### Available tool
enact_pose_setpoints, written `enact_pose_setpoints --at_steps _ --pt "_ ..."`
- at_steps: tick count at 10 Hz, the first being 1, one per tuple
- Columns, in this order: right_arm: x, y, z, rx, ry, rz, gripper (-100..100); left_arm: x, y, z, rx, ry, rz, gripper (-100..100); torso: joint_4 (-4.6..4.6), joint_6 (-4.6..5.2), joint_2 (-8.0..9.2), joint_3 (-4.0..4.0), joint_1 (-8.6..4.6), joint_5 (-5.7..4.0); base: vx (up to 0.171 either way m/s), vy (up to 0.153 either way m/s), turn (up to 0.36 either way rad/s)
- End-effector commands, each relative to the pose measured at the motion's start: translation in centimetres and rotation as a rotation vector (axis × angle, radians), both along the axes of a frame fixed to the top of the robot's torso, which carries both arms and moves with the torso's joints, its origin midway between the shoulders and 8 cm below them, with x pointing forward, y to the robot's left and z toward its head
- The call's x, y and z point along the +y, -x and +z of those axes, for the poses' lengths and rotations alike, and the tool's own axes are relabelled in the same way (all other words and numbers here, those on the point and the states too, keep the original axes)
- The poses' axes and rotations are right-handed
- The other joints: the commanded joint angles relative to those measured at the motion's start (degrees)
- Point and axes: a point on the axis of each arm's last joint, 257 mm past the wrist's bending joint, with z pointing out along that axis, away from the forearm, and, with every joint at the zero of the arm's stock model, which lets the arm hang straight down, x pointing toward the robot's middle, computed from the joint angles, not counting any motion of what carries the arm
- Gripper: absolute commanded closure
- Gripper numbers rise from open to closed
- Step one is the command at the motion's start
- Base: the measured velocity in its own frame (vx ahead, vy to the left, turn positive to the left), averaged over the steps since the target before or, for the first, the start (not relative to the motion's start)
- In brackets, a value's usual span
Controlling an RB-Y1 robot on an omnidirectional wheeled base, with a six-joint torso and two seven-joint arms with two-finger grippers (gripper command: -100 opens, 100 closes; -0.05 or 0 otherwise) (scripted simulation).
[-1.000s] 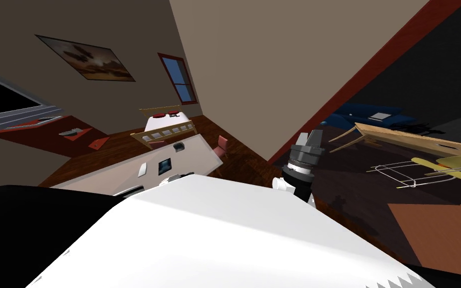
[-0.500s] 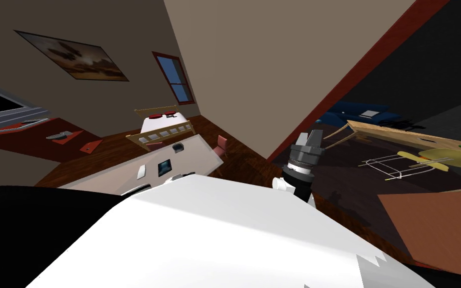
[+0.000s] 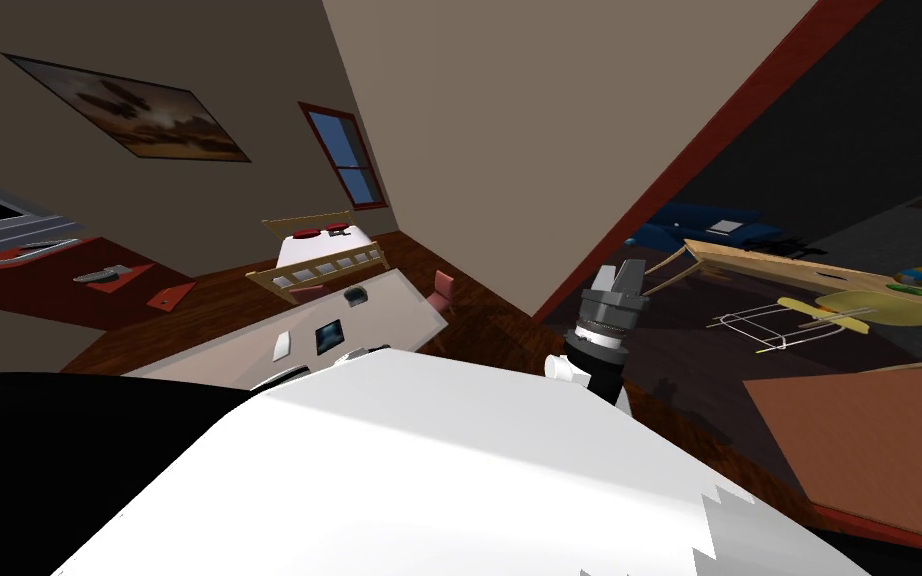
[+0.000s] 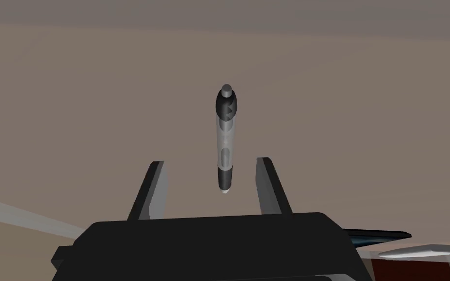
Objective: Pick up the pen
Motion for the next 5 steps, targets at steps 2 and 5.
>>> enact_pose_setpoints --at_steps 2,5 --pt "0.00 0.00 0.00 0.000 0.000 0.000 0 0.11 0.13 0.00 0.002 -0.002 0.001 100 0.02 0.05 -0.03 -0.01 -0.02 0.03 -0.002 0.002 0.005" --pt "0.00 0.00 0.00 0.000 0.000 0.000 0 0.08 0.09 0.00 0.002 -0.001 0.001 0 0.01 0.03 -0.03 -0.01 -0.01 0.02 0.000 0.000 0.000"
